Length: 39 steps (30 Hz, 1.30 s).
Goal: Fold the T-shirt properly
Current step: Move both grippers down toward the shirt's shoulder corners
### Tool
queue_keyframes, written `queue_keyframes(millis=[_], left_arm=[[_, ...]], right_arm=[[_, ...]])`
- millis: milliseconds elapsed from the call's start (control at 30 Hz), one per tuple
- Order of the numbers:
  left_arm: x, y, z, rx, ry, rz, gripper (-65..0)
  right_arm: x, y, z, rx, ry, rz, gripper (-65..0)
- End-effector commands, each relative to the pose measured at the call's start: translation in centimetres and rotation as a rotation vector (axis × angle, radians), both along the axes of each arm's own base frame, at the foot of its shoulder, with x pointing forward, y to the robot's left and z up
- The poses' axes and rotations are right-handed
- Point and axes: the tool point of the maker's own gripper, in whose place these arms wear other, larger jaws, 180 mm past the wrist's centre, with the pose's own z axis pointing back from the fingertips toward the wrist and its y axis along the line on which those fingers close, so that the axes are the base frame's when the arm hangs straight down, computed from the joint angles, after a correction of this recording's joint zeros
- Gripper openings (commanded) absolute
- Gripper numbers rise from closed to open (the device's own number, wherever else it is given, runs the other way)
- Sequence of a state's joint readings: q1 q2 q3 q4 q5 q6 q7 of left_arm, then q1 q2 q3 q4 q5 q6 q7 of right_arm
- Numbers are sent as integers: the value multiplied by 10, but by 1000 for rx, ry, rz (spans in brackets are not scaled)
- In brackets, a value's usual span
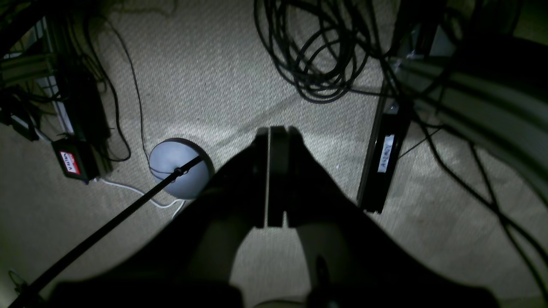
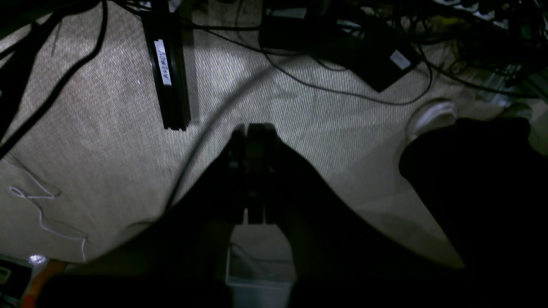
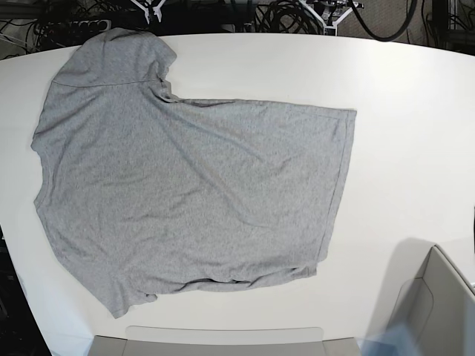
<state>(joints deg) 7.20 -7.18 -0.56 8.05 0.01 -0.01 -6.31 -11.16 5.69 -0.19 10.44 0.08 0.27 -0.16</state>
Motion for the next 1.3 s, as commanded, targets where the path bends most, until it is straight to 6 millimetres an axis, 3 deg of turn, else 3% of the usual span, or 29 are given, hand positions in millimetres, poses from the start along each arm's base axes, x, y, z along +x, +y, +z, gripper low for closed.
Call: queue_keyframes(millis=[0, 200, 367, 533, 800, 867, 1033, 1267], left_arm=[[-9, 7, 3, 15, -10, -5, -650], [-33, 35, 22, 62, -46, -42, -650], [-50, 35, 40, 65, -84, -69, -650], [-56, 33, 64, 65, -127, -90, -650], [-33, 23, 118, 58, -268, -133, -650], [-28, 21, 137, 60, -298, -139, -650], [7, 38, 197, 124, -439, -138, -650], [68, 61, 266, 220, -597, -134, -650]], right_arm=[[-4, -12, 2, -15, -1, 2, -649], [-31, -12, 14, -2, -32, 34, -649], [-54, -6, 33, 19, -70, 54, -649], [-62, 11, 61, 61, -141, 72, -649], [-61, 35, 123, 135, -268, 63, -648], [-59, 23, 141, 134, -293, 31, -648], [-34, -1, 176, 97, -392, -52, -648], [33, -36, 226, 9, -601, -47, -647]])
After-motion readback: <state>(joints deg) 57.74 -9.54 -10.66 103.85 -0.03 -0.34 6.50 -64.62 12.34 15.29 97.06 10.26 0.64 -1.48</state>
